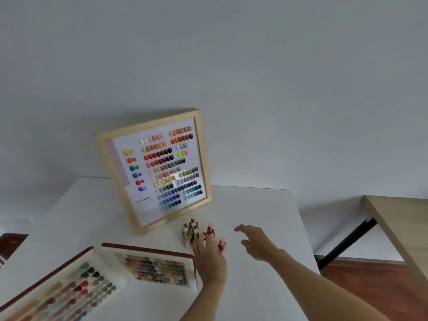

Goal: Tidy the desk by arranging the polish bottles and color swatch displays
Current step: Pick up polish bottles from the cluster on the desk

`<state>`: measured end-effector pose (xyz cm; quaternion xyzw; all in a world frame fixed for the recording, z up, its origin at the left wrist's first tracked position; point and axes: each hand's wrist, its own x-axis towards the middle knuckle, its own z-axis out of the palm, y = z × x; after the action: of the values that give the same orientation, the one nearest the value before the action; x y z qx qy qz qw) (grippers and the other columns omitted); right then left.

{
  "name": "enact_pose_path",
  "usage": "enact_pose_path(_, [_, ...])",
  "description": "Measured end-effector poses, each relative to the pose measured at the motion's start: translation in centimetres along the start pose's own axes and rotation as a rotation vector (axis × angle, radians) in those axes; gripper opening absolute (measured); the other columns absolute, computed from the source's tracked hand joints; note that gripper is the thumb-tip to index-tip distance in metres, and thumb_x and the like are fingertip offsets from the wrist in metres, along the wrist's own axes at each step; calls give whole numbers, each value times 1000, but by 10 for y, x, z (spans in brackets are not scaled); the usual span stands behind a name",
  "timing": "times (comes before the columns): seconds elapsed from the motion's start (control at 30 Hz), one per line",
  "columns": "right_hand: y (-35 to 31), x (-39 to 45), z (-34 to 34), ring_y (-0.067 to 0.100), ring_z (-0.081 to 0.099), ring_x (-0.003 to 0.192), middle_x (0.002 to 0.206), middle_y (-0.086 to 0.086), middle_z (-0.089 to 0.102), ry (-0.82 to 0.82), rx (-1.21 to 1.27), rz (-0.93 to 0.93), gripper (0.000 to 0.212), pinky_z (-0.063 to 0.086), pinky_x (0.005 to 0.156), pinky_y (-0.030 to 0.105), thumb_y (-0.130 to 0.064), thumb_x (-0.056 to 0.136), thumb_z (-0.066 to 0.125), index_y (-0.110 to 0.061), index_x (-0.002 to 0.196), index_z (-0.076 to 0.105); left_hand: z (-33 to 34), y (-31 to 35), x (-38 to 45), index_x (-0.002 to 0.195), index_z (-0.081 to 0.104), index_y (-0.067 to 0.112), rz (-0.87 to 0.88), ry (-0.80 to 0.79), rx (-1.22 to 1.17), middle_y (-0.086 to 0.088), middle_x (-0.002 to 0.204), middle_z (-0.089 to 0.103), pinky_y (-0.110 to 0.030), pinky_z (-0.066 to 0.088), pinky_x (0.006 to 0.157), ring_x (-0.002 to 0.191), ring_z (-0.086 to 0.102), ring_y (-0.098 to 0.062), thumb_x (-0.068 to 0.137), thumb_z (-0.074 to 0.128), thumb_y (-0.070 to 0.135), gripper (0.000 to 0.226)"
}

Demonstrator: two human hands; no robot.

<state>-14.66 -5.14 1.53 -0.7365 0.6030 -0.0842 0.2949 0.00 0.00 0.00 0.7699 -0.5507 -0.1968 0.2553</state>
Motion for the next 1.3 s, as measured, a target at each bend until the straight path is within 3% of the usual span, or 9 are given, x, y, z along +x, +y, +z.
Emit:
enact_pose_path(0.3, [-17,33,31,13,59,101,117,1,58,-81,4,-61,40,47,85,22,-7,89,59,-32,120,56,12,-13,14,124,57,21,16,61,-85,-4,132,56,-34,57,87,125,47,-20,91,56,16,33])
enact_pose_path(0.43, [-15,46,34,17,60,97,109,3,61,-87,-28,-136,24,48,83,24,-10,89,59,-23,108,65,17,-15,18,117,61,20,25,78,-82,-2,117,62,-29,59,78,117,54,-19,90,59,19,27])
enact_pose_path(0.6, [-19,63,32,22,60,89,100,6,64,-51,-71,-185,13,49,76,26,-16,90,58,-12,102,59,19,-18,17,112,65,17,46,103,-97,-1,104,66,-29,60,79,108,60,-18,88,62,13,25])
enact_pose_path(0.73, [-25,71,38,22,61,85,108,6,62,-28,-29,-196,35,52,71,27,-19,90,56,-21,119,37,18,-17,17,111,67,16,73,124,-84,-1,107,70,-27,56,88,110,62,-16,83,67,13,28])
enact_pose_path(0.87, [-27,80,46,20,61,83,110,5,56,-23,-101,-253,54,52,72,27,-22,93,50,-37,138,25,16,-14,17,110,68,16,56,119,-91,-2,105,71,-26,55,86,105,64,-14,81,68,13,29])
enact_pose_path(1.07, [-22,88,47,20,58,81,105,6,56,-42,-140,-323,22,54,74,31,-19,95,49,-23,116,51,14,-12,16,110,68,15,42,104,-91,-4,100,71,-26,56,84,97,66,-14,86,63,15,25])
enact_pose_path(1.3, [2,70,30,22,58,81,102,7,58,-29,-125,-242,19,54,71,31,-10,95,46,-15,110,55,18,-10,14,116,64,19,41,-30,-26,-2,112,68,-22,55,87,106,63,-12,87,62,24,29])
